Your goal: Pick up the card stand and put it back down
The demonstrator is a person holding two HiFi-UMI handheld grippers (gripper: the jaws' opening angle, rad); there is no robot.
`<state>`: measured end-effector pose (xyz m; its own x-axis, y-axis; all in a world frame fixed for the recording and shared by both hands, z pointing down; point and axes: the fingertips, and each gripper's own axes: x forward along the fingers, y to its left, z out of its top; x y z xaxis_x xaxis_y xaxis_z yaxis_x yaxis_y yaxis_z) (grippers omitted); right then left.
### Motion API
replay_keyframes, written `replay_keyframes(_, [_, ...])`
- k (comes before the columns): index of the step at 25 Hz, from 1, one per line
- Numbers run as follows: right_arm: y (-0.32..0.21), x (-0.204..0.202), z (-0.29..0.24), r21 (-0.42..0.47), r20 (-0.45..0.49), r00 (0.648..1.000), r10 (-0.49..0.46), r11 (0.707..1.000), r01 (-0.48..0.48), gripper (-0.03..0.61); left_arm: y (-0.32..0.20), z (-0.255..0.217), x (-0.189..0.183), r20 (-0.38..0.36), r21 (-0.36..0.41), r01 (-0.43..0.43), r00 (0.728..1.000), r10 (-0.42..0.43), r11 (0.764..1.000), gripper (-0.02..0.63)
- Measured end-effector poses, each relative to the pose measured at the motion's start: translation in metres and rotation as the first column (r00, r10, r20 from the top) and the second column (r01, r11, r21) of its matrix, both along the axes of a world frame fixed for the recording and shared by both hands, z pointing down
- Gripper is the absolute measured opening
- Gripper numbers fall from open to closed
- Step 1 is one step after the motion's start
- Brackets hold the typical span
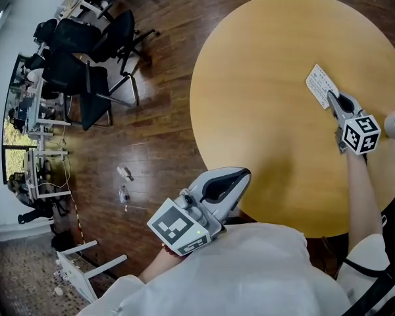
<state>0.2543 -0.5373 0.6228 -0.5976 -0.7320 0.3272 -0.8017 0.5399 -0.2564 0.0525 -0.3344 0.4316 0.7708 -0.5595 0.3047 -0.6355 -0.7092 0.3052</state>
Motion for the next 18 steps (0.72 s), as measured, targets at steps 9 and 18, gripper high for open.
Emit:
replay_keyframes(9, [0.016, 0.023, 0.016, -0.101, 0.003, 0.992, 0.123, 0.987, -0.122, 0.171, 0.009, -0.004, 0.000, -0.015, 0.018, -0.032, 0.999, 0.032, 0.999, 0.000])
replay_keyframes(18, [0.144, -0.011, -0.064, 0.020, 0.124, 0.990, 0.074, 0.997, -0.077, 0.164, 0.059, -0.043, -0.026, -0.070, 0.140, -0.072, 0.994, 0.083, 0.987, 0.000])
